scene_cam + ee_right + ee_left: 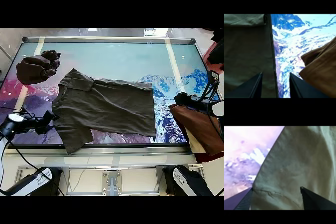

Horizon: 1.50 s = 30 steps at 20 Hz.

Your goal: Fold the shirts.

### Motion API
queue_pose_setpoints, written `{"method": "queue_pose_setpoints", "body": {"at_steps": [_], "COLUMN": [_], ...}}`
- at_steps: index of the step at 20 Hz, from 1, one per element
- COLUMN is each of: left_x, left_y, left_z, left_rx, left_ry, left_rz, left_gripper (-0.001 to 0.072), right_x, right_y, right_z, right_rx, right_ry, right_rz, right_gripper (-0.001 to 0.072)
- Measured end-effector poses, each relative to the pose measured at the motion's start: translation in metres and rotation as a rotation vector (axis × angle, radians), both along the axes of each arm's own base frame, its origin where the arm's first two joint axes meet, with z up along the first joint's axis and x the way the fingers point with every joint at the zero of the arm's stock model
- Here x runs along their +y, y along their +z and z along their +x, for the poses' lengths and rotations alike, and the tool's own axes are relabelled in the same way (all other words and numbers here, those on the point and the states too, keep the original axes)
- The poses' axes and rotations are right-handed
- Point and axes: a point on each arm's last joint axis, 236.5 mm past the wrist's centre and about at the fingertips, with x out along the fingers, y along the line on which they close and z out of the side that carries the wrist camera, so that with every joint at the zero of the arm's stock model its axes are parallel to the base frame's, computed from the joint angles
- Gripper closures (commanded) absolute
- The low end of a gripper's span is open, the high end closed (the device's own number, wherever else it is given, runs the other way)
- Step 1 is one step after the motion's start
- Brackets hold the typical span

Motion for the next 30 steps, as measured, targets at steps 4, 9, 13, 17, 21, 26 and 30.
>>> {"method": "queue_pose_setpoints", "body": {"at_steps": [4, 9, 13, 17, 21, 26, 30], "left_x": [-0.004, -0.009, -0.016, -0.024, -0.028, -0.030, -0.033], "left_y": [0.000, 0.002, 0.008, 0.014, 0.017, 0.019, 0.019], "left_z": [0.002, 0.004, 0.009, 0.010, 0.010, 0.009, 0.006], "left_rx": [-0.010, -0.025, -0.060, -0.078, -0.086, -0.088, -0.087], "left_ry": [-0.010, -0.034, -0.056, -0.108, -0.144, -0.162, -0.184], "left_rz": [-0.016, -0.033, -0.057, -0.073, -0.080, -0.086, -0.091], "left_gripper": [0.0349, 0.0696, 0.0696, 0.0696, 0.0696, 0.0696, 0.0696], "right_x": [0.004, 0.009, 0.014, 0.033, 0.073, 0.097, 0.088], "right_y": [0.002, 0.001, -0.019, -0.087, -0.137, -0.157, -0.158], "right_z": [0.001, 0.000, -0.019, -0.087, -0.145, -0.142, -0.121], "right_rx": [-0.007, -0.001, 0.093, 0.338, 0.498, 0.443, 0.345], "right_ry": [-0.001, 0.003, 0.019, 0.008, -0.048, -0.180, -0.295], "right_rz": [0.023, 0.050, 0.065, 0.176, 0.374, 0.583, 0.639], "right_gripper": [0.0325, 0.0325, 0.0325, 0.0324, 0.0221, 0.0210, 0.0210]}}
